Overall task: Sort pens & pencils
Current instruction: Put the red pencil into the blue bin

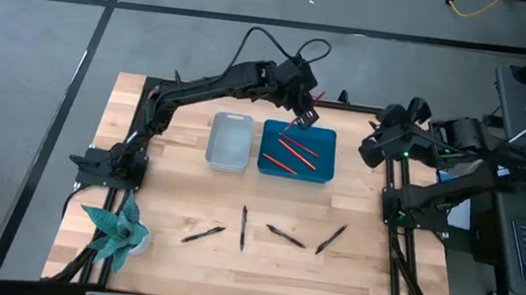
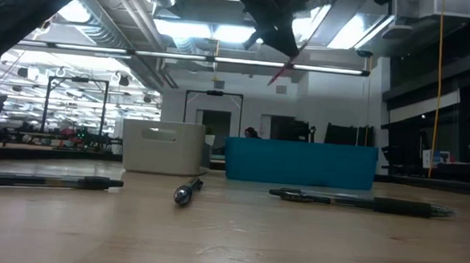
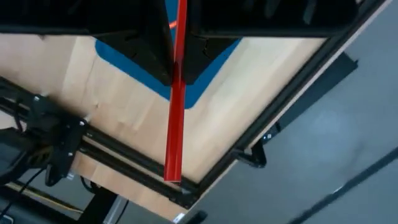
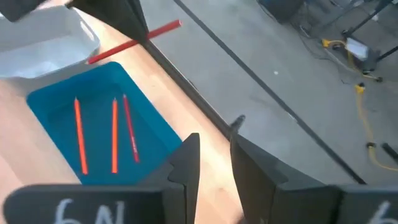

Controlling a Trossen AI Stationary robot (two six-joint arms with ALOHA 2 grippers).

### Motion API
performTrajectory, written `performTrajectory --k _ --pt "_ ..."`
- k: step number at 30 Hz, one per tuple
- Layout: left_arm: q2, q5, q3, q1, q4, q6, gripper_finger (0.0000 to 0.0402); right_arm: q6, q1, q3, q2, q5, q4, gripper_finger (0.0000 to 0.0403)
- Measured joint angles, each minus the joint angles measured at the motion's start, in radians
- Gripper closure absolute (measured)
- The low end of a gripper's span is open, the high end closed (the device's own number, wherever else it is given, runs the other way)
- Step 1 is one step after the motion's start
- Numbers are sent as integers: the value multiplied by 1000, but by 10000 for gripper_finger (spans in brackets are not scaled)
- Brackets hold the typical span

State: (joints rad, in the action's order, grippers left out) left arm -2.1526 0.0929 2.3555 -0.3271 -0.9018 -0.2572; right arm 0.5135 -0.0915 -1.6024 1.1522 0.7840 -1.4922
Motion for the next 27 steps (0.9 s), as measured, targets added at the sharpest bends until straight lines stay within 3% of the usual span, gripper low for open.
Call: performTrajectory --k 10,16,27 --pt "58 9 1 38 2 -66 379 -53 56 212 -68 -32 196 310" --pt "77 45 0 89 -5 -82 379 -178 108 328 -82 -140 470 310" --pt "113 165 0 160 -103 -148 379 -239 175 400 -96 -222 702 310"
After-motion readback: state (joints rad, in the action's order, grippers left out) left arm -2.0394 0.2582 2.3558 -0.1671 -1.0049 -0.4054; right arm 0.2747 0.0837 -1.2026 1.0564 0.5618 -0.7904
